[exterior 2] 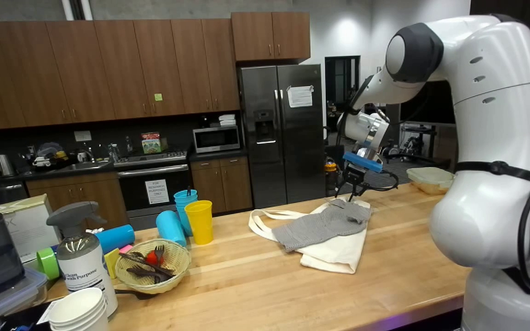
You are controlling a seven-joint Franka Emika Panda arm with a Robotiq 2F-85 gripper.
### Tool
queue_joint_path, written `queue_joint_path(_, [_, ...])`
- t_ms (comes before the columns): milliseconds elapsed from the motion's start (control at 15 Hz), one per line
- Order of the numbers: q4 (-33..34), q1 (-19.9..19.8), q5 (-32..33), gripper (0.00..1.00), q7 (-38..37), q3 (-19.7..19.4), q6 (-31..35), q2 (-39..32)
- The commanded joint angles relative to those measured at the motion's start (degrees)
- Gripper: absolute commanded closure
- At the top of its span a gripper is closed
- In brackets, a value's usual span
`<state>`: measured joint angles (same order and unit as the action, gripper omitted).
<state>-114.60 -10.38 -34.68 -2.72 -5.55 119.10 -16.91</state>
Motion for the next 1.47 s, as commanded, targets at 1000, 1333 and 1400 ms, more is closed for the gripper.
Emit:
queue_joint_path(1000, [-1.55,-2.67,3.47,0.99,20.62,-0.84,-14.66,5.22])
queue_joint_path(1333, [-1.37,-5.84,-1.73,0.99,28.23,-2.53,-17.04,5.21])
queue_joint_path(1400, [-0.89,-6.58,-3.03,0.99,29.58,-2.96,-17.81,4.74])
